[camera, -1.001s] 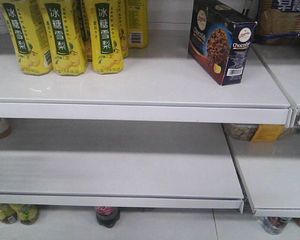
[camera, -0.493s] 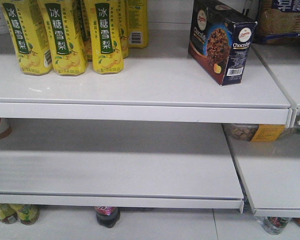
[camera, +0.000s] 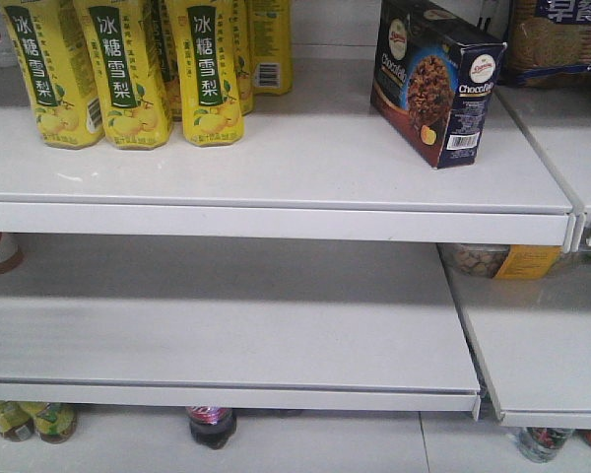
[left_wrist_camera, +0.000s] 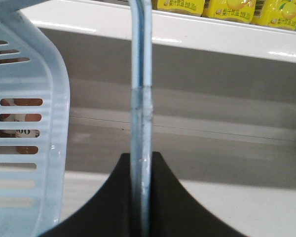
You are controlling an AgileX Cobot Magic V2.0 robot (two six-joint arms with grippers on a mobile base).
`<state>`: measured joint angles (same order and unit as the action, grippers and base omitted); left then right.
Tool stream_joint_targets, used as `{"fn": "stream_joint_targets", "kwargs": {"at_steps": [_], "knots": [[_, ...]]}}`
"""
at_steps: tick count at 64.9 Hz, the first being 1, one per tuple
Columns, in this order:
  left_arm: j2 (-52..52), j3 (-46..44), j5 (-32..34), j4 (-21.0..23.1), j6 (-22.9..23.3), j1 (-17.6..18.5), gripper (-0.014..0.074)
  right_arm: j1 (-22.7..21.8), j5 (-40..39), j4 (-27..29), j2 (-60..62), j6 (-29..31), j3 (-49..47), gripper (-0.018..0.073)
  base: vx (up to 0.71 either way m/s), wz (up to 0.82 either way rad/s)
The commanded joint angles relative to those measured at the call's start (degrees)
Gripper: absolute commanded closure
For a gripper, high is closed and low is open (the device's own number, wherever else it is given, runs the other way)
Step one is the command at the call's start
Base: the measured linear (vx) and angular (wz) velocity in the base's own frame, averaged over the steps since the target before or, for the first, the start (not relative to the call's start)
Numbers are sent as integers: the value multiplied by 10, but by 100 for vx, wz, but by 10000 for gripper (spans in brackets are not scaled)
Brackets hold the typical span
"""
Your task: Left arm holds basket, right arm returns cookies
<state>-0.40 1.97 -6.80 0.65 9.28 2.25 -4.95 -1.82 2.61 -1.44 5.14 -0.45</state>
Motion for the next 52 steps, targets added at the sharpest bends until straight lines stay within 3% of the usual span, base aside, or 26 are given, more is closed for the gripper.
{"fn": "stream_joint_targets", "kwargs": {"at_steps": [1, 32, 52], "knots": [[-10, -17, 57, -6, -11, -1, 599, -3, -50, 9, 21, 4, 13, 570, 0, 0], [-10, -17, 57, -6, -11, -1, 599, -2, 44, 9, 29, 8, 31, 569, 0, 0], [-10, -17, 57, -6, -11, -1, 599, -2, 43, 8, 29, 8, 31, 569, 0, 0]]}}
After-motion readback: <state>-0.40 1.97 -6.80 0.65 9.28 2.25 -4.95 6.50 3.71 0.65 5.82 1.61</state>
